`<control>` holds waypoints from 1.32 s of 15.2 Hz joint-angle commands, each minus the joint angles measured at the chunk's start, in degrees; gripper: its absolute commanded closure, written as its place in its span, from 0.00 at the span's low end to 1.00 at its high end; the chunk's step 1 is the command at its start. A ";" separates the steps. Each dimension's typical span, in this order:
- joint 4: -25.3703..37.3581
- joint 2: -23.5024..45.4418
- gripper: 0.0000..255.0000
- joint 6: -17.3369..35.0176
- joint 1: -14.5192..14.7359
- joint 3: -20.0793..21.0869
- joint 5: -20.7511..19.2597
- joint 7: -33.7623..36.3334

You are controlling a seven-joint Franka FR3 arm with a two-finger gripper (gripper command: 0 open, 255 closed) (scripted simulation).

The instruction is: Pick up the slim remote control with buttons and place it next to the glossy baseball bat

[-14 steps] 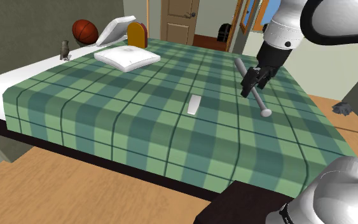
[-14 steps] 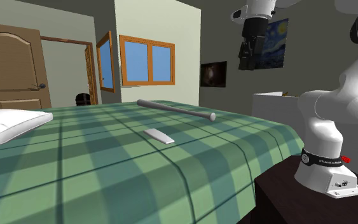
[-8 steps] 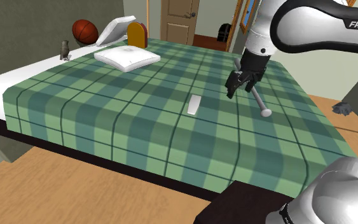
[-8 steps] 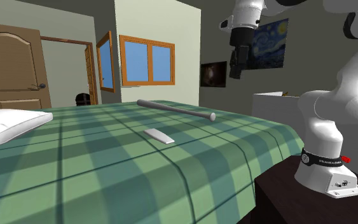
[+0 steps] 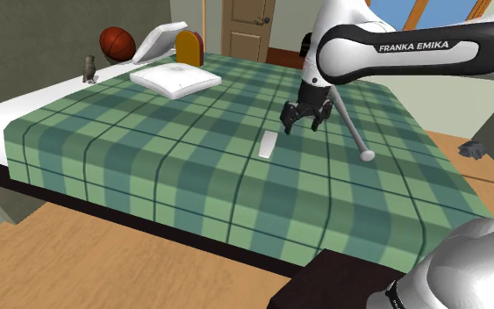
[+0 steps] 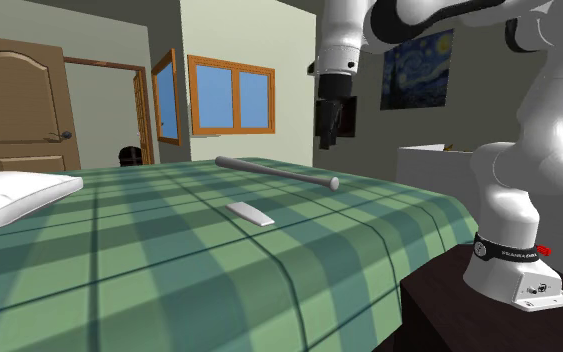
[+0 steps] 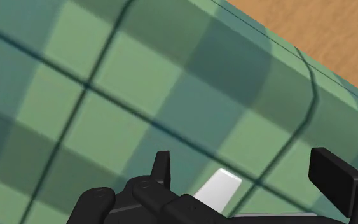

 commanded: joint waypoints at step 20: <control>32.25 44.56 0.00 8.96 -4.91 -3.73 -0.10 22.88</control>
